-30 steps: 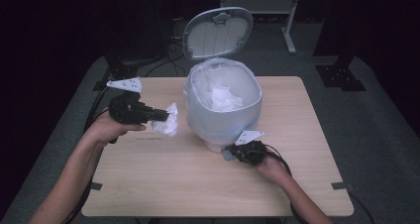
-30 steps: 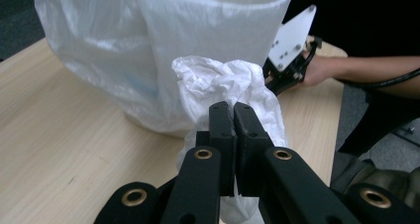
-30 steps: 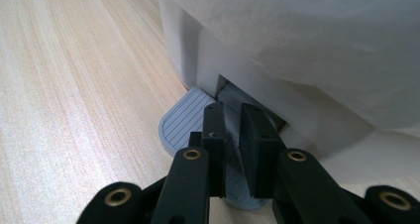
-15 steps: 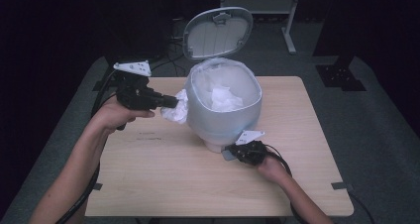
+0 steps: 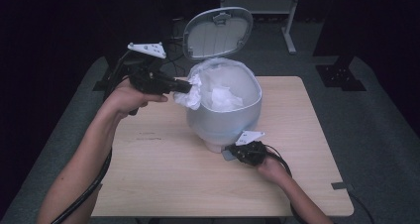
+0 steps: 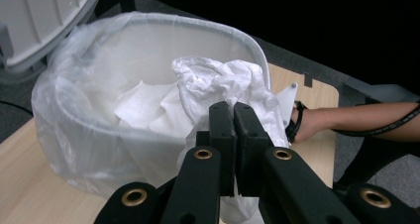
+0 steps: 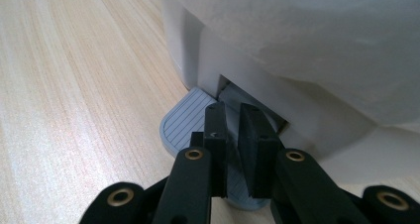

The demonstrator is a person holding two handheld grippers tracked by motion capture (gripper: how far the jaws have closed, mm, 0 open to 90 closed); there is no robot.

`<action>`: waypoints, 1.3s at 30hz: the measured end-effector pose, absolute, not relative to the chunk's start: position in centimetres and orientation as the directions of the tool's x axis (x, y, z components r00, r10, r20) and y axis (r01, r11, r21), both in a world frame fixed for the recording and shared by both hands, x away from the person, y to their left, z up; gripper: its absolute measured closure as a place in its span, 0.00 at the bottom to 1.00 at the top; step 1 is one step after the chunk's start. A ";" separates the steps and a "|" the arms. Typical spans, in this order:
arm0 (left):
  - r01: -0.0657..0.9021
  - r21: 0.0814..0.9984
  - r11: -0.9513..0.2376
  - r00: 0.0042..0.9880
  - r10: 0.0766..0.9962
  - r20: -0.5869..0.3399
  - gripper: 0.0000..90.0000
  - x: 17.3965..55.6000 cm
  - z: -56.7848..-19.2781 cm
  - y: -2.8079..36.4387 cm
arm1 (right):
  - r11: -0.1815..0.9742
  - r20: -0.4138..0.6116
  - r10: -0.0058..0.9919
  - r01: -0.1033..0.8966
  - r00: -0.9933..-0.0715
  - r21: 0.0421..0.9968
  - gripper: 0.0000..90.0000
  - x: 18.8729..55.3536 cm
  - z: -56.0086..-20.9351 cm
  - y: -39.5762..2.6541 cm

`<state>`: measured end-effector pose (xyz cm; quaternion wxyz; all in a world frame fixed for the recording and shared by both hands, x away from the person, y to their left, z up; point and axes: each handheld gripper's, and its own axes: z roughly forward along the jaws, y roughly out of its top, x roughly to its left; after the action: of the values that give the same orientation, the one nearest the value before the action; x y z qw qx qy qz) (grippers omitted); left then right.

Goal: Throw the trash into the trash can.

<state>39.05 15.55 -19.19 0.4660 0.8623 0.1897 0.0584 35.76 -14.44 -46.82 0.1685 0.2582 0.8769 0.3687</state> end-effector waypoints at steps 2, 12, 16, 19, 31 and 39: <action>0.273 0.825 -0.495 0.921 0.382 -0.075 0.98 39.3 -19.1 15.2 | 0.594 -0.103 0.577 0.330 -0.810 0.734 0.91 35.8 -46.8 -14.5; 0.266 0.830 -0.490 0.919 0.389 -0.065 0.98 40.9 -18.1 12.5 | 0.593 -0.104 0.574 0.324 -0.812 0.737 0.91 35.8 -46.9 -14.5; 0.268 0.829 -0.490 0.914 0.401 -0.058 0.98 41.4 -18.0 11.7 | 0.593 -0.105 0.573 0.323 -0.813 0.738 0.91 35.8 -46.9 -14.5; 0.276 0.819 -0.503 0.907 0.417 -0.049 0.98 42.0 -18.3 10.8 | 0.594 -0.105 0.573 0.323 -0.813 0.737 0.91 35.8 -46.9 -14.5; 0.292 0.791 -0.537 0.906 0.422 -0.048 0.95 44.2 -19.9 7.5 | 0.595 -0.104 0.568 0.321 -0.816 0.737 0.91 36.0 -46.9 -14.7; 0.303 0.785 -0.541 0.898 0.438 -0.044 0.75 44.8 -20.5 6.3 | 0.589 -0.098 0.575 0.328 -0.812 0.738 0.91 35.8 -46.9 -14.6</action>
<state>44.79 6.25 -20.45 0.4297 0.8743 0.2117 0.0786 35.83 -14.59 -46.90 0.1659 0.2579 0.8759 0.3726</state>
